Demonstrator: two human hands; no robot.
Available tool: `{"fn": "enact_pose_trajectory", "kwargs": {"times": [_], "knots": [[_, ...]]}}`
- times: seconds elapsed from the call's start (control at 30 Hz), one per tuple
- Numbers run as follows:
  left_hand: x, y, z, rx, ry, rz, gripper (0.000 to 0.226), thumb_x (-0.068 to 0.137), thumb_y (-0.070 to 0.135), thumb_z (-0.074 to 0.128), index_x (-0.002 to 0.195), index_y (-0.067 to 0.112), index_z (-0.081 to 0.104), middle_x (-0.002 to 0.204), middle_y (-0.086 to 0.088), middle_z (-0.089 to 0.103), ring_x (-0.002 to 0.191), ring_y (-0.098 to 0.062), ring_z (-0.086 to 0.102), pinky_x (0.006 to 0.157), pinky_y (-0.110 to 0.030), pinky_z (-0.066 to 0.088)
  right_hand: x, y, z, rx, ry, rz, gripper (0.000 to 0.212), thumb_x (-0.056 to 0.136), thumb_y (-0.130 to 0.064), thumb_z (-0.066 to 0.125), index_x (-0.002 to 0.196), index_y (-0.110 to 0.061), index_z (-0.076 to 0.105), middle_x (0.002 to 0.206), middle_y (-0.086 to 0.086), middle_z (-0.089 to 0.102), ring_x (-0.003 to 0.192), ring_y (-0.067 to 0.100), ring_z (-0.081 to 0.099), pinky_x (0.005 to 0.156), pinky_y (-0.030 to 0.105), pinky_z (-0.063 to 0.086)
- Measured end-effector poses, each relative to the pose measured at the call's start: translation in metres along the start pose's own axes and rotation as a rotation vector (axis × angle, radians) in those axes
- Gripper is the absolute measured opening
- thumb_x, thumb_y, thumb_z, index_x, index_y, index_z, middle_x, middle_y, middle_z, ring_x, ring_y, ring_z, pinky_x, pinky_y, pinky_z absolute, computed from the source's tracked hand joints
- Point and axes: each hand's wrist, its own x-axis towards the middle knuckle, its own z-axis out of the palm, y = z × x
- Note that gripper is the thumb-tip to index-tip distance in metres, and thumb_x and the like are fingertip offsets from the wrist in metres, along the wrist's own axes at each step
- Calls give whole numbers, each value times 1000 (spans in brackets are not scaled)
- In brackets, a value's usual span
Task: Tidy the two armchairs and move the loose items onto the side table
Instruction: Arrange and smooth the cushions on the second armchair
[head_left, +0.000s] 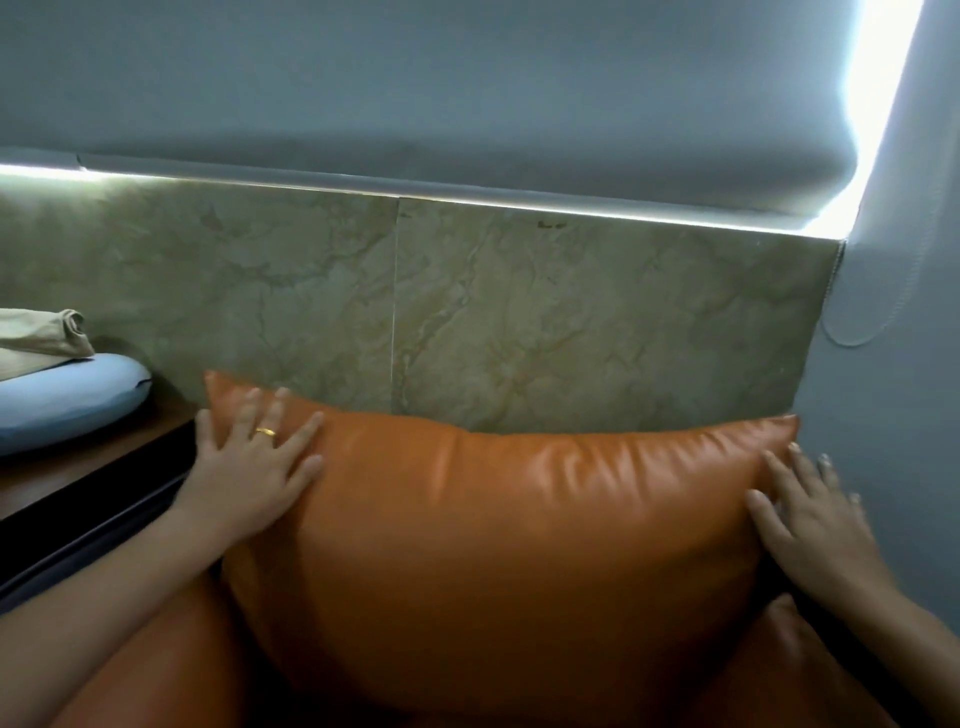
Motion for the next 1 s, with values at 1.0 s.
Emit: {"fn": "enact_pose_trajectory", "kwargs": {"times": [1.0], "knots": [[-67, 287, 8, -298, 245, 523, 65, 99, 57, 33, 157, 29, 25, 166, -2, 17, 155, -23, 8, 118, -66, 9, -64, -64, 63, 414, 301, 38, 64, 97, -50, 29, 158, -33, 20, 168, 8, 8, 155, 31, 1, 121, 51, 4]]}}
